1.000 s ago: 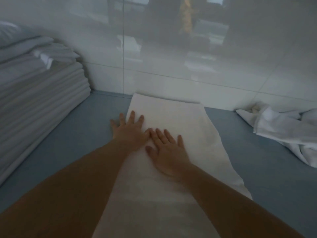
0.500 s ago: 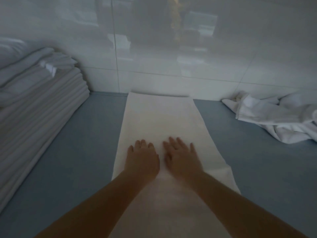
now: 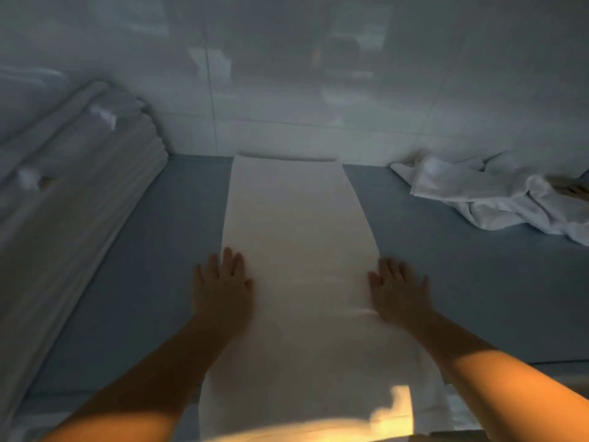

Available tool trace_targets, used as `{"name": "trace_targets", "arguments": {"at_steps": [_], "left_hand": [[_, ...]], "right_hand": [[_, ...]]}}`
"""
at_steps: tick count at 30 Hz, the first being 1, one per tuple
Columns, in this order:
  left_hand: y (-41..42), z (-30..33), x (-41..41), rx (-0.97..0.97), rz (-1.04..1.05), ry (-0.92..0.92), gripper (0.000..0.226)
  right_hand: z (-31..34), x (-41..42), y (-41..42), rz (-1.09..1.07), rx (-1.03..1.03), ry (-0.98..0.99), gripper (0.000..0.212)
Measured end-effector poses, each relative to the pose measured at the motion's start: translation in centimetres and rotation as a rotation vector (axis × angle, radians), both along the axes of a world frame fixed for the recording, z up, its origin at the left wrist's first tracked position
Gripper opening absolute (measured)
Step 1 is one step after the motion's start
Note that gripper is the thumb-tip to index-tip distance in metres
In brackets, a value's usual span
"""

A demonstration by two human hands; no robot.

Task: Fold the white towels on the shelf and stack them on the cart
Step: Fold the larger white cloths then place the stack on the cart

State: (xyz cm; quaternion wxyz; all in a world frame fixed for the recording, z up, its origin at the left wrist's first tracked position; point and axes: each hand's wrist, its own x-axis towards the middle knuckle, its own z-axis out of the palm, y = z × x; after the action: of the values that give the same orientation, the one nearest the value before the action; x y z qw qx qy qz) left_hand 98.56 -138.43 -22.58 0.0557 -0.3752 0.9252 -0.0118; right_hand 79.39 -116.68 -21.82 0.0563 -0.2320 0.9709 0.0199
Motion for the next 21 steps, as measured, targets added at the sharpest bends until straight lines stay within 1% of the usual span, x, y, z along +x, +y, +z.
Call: {"name": "trace_targets", "arguments": {"at_steps": [1,2,3,6,9,13,16,19,21], "left_hand": [[0.9,0.4,0.4,0.004,-0.006,-0.035,0.058],[1.8,0.7,0.7,0.011,-0.018,-0.055,0.058],[2.6,0.8,0.9,0.016,-0.027,-0.051,0.058],[4.6,0.5,2.0,0.008,0.011,0.062,0.054],[4.6,-0.8,2.6,0.031,0.019,0.154,0.051],[3.1,-1.6,2.0,0.027,-0.042,0.201,0.051],[2.1,-1.6,1.1,0.035,0.023,0.269,0.048],[1.1,-1.5,-0.5,0.008,0.031,0.331,0.044],[0.7,-1.0,-1.3,0.061,0.086,0.400,0.038]], "right_hand": [[0.1,1.0,0.4,0.011,-0.005,0.121,0.055],[0.1,2.0,0.6,0.018,-0.015,0.186,0.054],[0.1,2.9,0.8,0.012,-0.011,0.181,0.054],[-0.6,4.7,1.4,-0.085,-0.052,0.036,0.057],[-0.9,5.4,1.5,-0.117,-0.129,-0.004,0.056],[-1.1,5.1,0.4,-0.059,-0.120,0.085,0.052],[-1.2,4.2,-0.8,-0.070,-0.126,0.104,0.050],[-1.0,3.1,-2.2,-0.069,-0.157,0.120,0.049],[-0.5,2.6,-3.0,-0.043,-0.120,0.189,0.046]]}}
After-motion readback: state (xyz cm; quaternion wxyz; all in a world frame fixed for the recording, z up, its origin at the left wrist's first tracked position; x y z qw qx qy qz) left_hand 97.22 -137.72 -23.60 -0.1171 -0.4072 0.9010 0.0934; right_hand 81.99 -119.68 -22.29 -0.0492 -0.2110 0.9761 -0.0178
